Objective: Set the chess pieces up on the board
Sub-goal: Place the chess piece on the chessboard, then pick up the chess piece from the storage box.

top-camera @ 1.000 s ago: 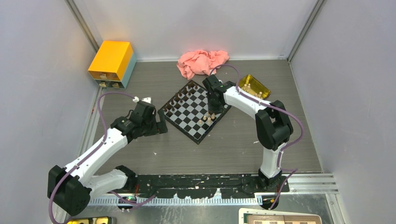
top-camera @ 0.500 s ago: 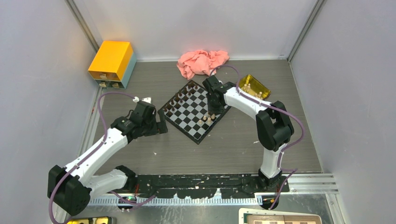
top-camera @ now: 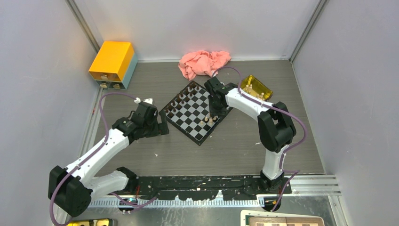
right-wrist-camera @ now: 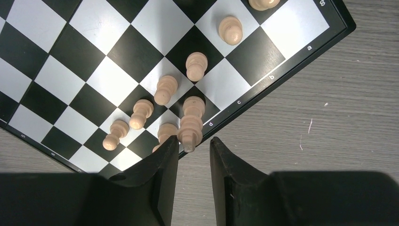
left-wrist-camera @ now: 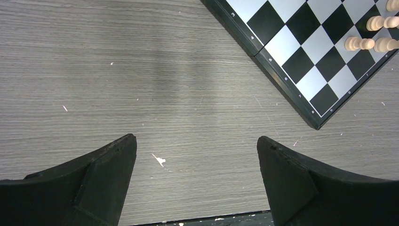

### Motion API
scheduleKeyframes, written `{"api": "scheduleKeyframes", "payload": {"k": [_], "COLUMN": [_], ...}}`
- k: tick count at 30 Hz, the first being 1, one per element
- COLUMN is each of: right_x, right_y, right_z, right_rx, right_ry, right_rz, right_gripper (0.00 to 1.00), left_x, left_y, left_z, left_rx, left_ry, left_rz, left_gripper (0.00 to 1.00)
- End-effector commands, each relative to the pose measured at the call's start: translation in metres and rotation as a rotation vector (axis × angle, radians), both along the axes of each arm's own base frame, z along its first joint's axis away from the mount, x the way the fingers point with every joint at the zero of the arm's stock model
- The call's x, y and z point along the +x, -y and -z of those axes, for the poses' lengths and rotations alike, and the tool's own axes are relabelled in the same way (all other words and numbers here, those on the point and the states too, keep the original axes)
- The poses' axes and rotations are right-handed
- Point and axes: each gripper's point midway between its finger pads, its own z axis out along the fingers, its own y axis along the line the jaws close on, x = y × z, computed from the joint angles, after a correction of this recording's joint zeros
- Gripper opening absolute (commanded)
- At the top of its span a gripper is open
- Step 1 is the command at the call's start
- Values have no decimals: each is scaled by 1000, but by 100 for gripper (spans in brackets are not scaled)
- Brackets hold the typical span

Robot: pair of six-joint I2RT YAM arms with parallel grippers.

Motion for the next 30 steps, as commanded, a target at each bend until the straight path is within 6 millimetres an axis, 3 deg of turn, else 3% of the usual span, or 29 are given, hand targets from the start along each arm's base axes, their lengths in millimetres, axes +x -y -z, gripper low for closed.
{"api": "scheduleKeyframes", "payload": {"k": [1,9,15,19,22,25,30], "right_x": [6,22,50,81,103,122,144], "right_y": [-3,-2,25,60,86,108,129], "right_z": [-32,-95,-126,-129,-122,-106,-77], "right_rx": [24,67,66,78,64,43,35], "right_ry": [71,203,300,317,316,298,262], "right_rz": [-5,16,112,217,282,334,387], "right_gripper": [37,42,53,56,64,65,65], "left_x": [9,13,14,13,14,15,16], "left_y": [6,8,8,7,6,5,5], "left_z": [-11,-11,-9,-8,-8,-7,-6], "left_rx": [-27,-30,-28,-22,-16,-7,4], "left_ry": [45,47,47,44,43,38,30], "left_rz": [-4,-4,-8,-10,-14,-15,-14], "left_gripper": [100,100,100,100,99,100,100]}}
